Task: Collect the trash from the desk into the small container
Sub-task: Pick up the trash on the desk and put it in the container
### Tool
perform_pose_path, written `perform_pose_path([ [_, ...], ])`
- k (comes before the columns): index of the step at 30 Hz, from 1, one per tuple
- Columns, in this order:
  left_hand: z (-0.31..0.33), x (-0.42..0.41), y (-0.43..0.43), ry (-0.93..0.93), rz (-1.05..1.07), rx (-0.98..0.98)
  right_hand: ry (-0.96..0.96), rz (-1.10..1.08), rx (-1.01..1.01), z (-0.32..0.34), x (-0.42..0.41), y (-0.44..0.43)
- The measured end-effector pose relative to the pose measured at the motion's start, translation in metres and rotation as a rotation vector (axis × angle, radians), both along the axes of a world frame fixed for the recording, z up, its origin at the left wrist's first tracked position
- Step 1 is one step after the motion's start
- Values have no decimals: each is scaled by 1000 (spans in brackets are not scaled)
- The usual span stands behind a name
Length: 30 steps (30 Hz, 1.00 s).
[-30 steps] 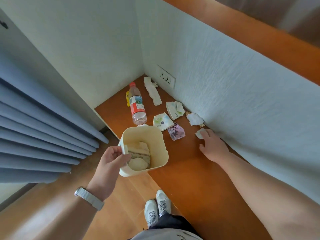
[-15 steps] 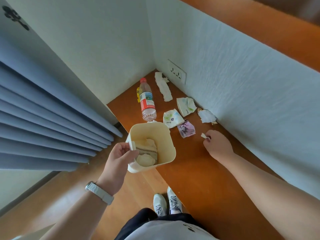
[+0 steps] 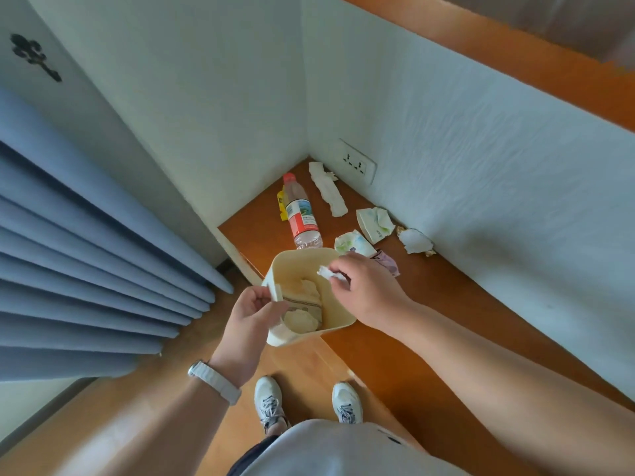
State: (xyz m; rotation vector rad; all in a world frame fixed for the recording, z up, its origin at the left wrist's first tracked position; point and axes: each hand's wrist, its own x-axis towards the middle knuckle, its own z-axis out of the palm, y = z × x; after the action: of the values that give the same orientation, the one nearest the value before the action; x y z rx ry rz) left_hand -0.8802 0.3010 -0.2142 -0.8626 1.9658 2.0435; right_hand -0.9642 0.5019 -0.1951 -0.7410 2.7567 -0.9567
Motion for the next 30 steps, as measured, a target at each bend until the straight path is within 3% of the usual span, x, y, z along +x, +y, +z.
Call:
perform_pose_path([
  [6,3,-1,-53,25,-109,16,-95,-67,71,11,4,-47],
  [12,-4,-4,-93,41,-159,70,-68,-65,154,28,10,-78],
  [15,-8,-9,-108,43,-163,80,-46,-162,203,26,9,-75],
  [20,-15,-16,-115,31,-150,98,-152,-289,375,-8,9,-39],
  [26,-12,-24,-108,13,-103,73,-286,-288,499,-60,4,-1],
  [30,-9,-24,-103,-6,-88,39,-252,-228,513,-89,-8,3],
])
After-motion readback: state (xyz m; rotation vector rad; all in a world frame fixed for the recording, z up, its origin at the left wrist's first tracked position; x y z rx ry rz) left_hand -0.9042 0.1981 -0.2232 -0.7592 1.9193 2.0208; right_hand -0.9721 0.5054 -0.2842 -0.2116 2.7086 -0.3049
